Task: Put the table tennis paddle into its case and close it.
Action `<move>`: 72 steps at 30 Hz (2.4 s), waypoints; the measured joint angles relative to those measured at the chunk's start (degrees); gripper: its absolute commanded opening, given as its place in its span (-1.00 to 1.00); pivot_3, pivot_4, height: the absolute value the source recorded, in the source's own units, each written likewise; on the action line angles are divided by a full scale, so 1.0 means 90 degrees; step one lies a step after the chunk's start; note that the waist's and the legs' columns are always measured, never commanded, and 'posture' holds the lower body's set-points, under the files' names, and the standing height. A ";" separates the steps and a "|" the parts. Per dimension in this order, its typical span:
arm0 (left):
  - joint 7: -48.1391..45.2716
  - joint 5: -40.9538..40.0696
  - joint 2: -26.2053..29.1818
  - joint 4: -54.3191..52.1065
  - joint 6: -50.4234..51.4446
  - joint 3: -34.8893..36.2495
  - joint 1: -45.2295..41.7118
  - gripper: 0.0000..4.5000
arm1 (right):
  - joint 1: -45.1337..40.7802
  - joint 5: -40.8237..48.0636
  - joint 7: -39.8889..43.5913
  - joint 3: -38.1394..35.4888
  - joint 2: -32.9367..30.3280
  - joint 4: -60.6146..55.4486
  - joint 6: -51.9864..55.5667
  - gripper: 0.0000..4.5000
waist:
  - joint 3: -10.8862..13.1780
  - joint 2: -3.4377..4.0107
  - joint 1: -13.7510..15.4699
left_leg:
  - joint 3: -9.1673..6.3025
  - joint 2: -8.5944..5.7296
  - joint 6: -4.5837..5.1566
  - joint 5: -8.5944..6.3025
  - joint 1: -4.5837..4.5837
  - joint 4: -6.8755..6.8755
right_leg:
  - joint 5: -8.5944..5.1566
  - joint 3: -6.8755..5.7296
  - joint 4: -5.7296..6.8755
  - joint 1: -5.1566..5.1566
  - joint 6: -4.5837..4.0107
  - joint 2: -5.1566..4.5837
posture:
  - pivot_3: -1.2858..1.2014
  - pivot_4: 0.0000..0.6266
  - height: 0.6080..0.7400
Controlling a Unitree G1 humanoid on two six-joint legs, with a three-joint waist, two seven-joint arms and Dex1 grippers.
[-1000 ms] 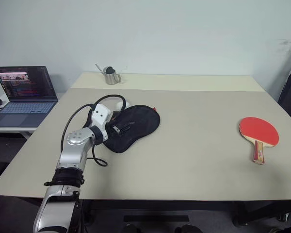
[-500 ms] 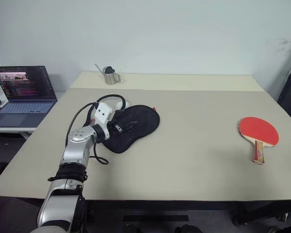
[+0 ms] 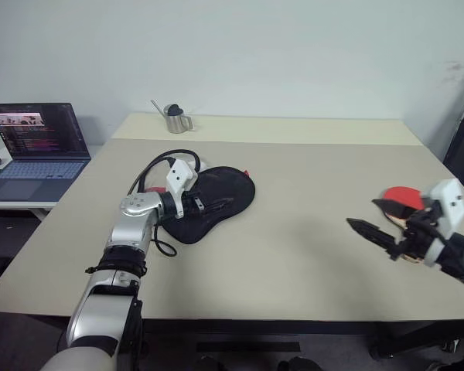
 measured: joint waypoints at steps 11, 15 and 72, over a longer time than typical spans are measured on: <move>0.0258 -0.0049 0.0348 0.0435 0.0265 0.0317 -0.0009 0.99 | -0.0247 -0.0278 -0.0462 0.0742 0.0477 -0.0176 -0.0018 1.00 | 0.0001 -0.0002 0.0000 | 0.0000 0.0004 0.0000 0.0000 -0.0001 -0.0001 | 0.0000 -0.0003 0.0003 -0.0002 0.0001 0.0001 | 0.03 -0.52 1.00; -0.0398 -0.0367 0.0617 0.0244 0.1122 0.0397 0.0347 0.99 | -0.0268 -0.0230 -0.0473 0.0744 0.0488 -0.0356 -0.0017 1.00 | 0.0001 -0.0001 -0.0010 | 0.0000 0.0006 0.0000 0.0000 0.0000 -0.0002 | -0.0001 -0.0003 0.0003 -0.0003 -0.0001 0.0001 | 0.03 -0.52 1.00; 0.1384 -0.1706 0.0356 -0.1763 0.5634 0.1132 0.1521 -0.22 | -0.1073 0.0278 0.0135 0.1120 -0.0287 -0.0438 0.0165 1.00 | -0.0001 -0.0012 0.0142 | -0.0001 0.0002 -0.0001 0.0000 0.0004 -0.0010 | -0.0010 -0.0015 0.0005 -0.0004 -0.0015 -0.0012 | 0.03 -0.52 1.00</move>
